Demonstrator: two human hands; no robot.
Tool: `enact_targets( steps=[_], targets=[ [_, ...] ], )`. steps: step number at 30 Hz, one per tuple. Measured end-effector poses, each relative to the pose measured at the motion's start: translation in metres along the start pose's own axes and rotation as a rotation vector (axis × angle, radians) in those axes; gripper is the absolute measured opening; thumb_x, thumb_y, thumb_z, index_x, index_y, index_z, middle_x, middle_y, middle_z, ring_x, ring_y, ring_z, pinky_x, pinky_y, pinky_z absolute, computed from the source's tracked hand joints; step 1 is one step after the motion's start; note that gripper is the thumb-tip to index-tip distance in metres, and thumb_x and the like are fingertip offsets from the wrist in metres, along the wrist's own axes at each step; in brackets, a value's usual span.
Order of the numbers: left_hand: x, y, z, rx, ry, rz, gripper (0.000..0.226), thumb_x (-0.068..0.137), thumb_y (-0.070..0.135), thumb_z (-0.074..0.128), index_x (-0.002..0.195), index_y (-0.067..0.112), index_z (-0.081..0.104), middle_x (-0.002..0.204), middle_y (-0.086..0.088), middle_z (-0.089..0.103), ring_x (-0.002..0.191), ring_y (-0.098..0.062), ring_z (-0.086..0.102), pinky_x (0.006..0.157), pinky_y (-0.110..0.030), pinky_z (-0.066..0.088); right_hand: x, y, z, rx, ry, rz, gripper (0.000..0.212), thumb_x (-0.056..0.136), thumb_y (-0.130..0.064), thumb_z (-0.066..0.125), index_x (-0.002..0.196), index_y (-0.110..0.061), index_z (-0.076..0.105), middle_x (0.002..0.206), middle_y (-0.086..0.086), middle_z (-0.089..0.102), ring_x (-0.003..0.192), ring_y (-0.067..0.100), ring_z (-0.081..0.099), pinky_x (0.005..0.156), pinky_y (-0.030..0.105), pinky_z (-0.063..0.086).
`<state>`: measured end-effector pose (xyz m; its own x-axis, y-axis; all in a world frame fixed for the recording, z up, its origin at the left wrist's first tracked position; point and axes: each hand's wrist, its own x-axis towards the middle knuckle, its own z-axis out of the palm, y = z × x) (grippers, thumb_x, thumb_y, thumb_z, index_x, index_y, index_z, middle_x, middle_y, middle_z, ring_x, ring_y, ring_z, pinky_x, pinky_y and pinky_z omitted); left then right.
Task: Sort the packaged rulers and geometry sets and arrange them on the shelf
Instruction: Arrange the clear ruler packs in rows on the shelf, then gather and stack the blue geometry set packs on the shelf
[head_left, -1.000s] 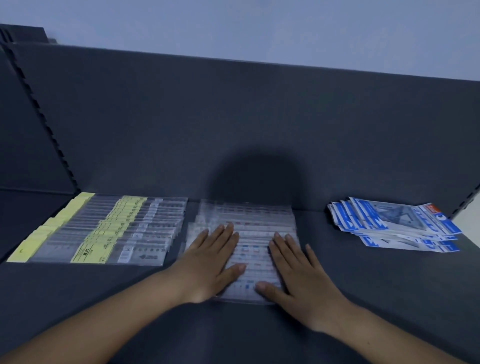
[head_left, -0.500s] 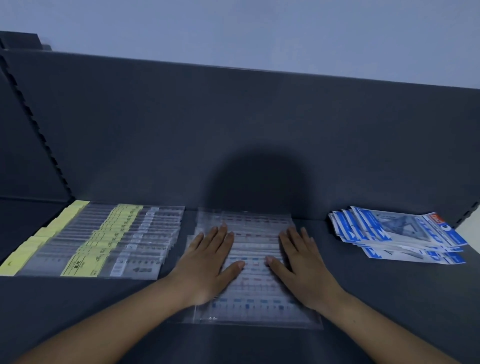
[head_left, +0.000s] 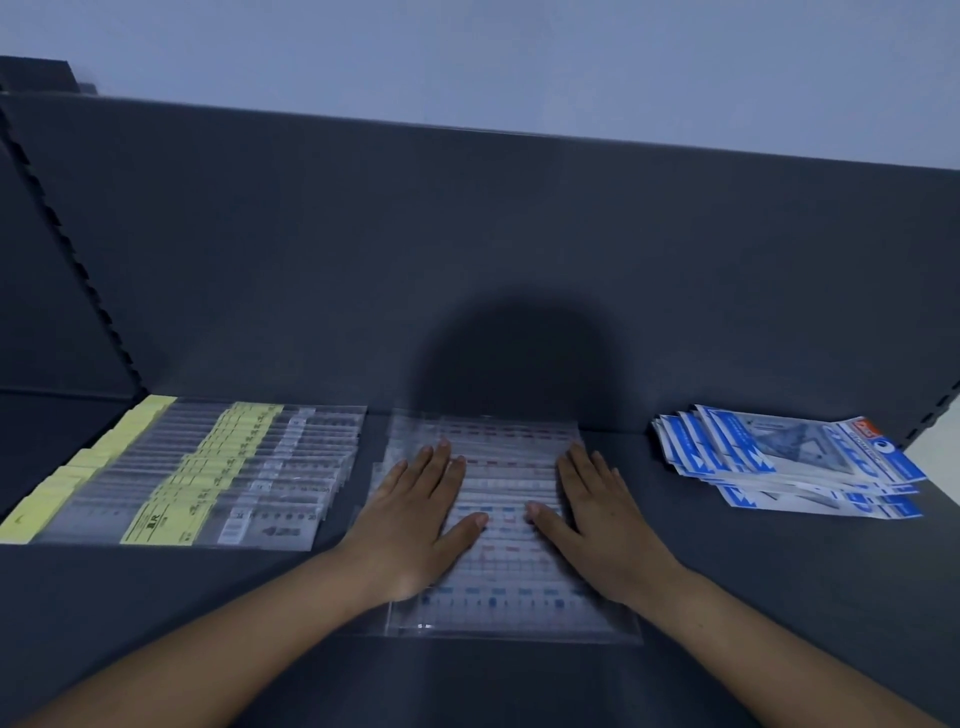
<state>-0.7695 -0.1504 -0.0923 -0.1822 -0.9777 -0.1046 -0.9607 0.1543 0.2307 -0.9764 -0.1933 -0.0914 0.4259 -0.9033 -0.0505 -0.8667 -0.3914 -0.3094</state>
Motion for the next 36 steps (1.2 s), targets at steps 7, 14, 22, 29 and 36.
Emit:
enact_targets(
  steps=[7, 14, 22, 29, 36],
  targets=[
    [0.001, -0.001, 0.000, 0.044, 0.040, -0.009, 0.117, 0.051, 0.080, -0.028, 0.148, 0.019, -0.013, 0.156, 0.002, -0.020, 0.136, -0.005, -0.026, 0.112, -0.030, -0.019, 0.003, 0.004, 0.003, -0.080, 0.036, -0.053, 0.120, 0.051, -0.085, -0.024, 0.149, -0.017, -0.010, 0.156, -0.005, -0.018, 0.137, 0.007, -0.026, 0.112, 0.035, -0.018],
    [-0.005, -0.005, -0.022, 0.038, 0.165, -0.083, 0.082, 0.086, 0.067, -0.003, 0.150, 0.016, 0.000, 0.159, 0.003, -0.005, 0.142, -0.004, -0.013, 0.111, -0.028, -0.018, -0.005, 0.000, -0.049, 0.660, 0.504, 0.073, 0.045, 0.101, -0.034, 0.034, 0.141, -0.016, 0.040, 0.145, -0.010, 0.038, 0.138, 0.003, 0.028, 0.115, 0.026, 0.017],
    [-0.011, 0.022, -0.034, 0.006, 0.200, 0.143, 0.122, 0.059, 0.078, -0.030, 0.146, 0.016, 0.030, 0.152, 0.005, 0.032, 0.146, -0.009, 0.000, 0.114, -0.026, -0.012, -0.031, 0.045, -0.074, 0.682, 0.404, 0.284, 0.020, 0.094, -0.015, 0.050, 0.106, -0.016, 0.065, 0.107, -0.004, 0.063, 0.107, 0.009, 0.053, 0.089, 0.020, 0.032],
    [0.007, 0.083, -0.020, 0.153, 0.080, 0.327, 0.096, 0.071, 0.068, -0.008, 0.150, 0.018, 0.014, 0.158, 0.001, 0.015, 0.146, -0.013, -0.006, 0.114, -0.031, -0.014, -0.054, 0.076, -0.072, 0.355, 0.312, 0.014, 0.026, 0.089, -0.007, 0.057, 0.112, -0.012, 0.066, 0.105, -0.007, 0.066, 0.096, -0.006, 0.058, 0.080, 0.002, 0.035],
    [0.050, 0.174, -0.017, -0.206, 0.101, 0.227, 0.075, 0.091, 0.045, 0.052, 0.149, 0.017, 0.013, 0.149, 0.012, 0.021, 0.134, -0.004, 0.022, 0.103, -0.011, 0.016, -0.069, 0.165, -0.113, 0.012, 0.411, -0.156, 0.035, 0.077, -0.007, 0.068, 0.112, -0.009, 0.064, 0.111, 0.004, 0.064, 0.105, 0.021, 0.058, 0.090, 0.025, 0.038]
  ],
)
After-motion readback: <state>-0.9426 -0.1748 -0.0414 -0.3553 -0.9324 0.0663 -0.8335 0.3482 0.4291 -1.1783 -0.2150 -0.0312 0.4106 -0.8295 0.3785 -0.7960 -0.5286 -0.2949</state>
